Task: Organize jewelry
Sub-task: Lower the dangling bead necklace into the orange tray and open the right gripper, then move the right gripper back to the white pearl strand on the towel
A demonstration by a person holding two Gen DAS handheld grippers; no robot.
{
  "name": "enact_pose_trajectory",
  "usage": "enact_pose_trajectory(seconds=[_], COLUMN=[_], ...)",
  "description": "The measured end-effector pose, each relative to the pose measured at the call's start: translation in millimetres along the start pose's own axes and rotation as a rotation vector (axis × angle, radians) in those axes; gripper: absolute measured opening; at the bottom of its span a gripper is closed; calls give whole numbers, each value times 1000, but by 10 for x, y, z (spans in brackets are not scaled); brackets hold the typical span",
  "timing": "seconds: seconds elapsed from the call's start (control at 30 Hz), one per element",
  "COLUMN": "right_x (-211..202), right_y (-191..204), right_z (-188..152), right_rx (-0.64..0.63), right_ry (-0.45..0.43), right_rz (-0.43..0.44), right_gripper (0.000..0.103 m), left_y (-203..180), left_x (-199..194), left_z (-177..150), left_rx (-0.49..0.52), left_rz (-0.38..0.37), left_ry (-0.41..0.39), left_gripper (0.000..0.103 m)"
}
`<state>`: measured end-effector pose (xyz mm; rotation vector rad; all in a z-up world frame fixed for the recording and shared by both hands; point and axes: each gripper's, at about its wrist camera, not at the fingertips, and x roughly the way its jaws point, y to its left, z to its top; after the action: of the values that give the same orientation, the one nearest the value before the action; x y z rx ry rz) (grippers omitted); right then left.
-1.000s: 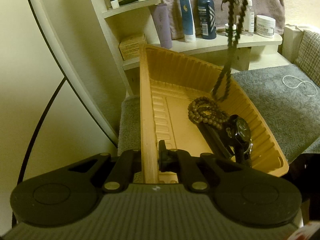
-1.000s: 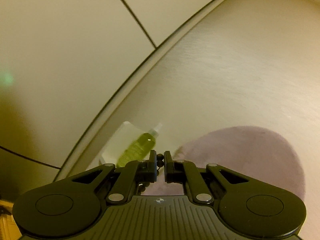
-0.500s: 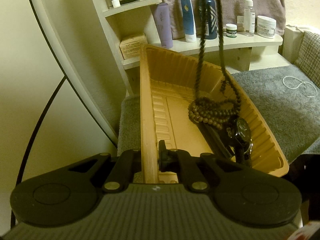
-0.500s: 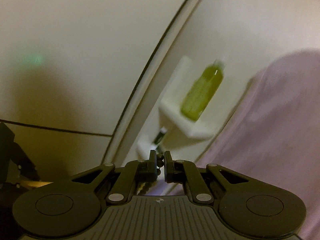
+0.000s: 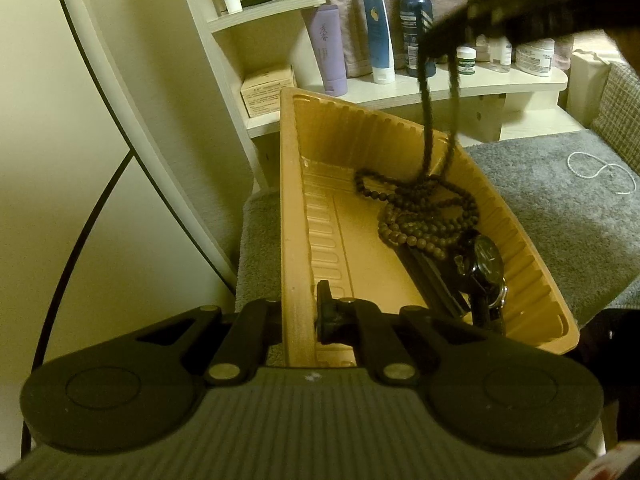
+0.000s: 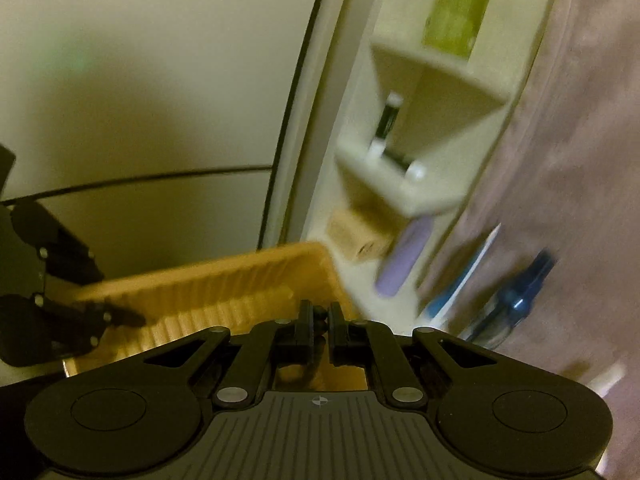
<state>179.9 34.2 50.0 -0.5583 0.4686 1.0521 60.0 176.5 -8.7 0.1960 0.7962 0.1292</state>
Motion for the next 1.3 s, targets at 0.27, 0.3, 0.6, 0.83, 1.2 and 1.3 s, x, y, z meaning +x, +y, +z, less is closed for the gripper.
enact_pose_trajectory(seconds=[0.27,0.3,0.6,0.83,1.2,1.3], right_x=[75,71,-204,-687,-1077,-1198], right_y=[18,10,-209,-361,-331,-340], right_z=[-72,-73,-224,-806,-2286,-2593], right_rx=[38,41,193,375,743,828], right_ry=[22,23,-69,-103,48,82], right_rz=[39,42,-3,-162,-431,-485], right_gripper=[7,7,55,56,56,56], left_y=[0,4,0,-2,-10,-9], left_x=[-2,-3,-6,-11,-13,-12], left_z=[-3,-3,-8,-14,-14,-15], left_rx=[-2,-3,-4,-2,5,7], left_rz=[-1,-1,0,2,5,3], left_ry=[0,0,0,-1,-2,-4], left_gripper=[4,4,4,4,4,4])
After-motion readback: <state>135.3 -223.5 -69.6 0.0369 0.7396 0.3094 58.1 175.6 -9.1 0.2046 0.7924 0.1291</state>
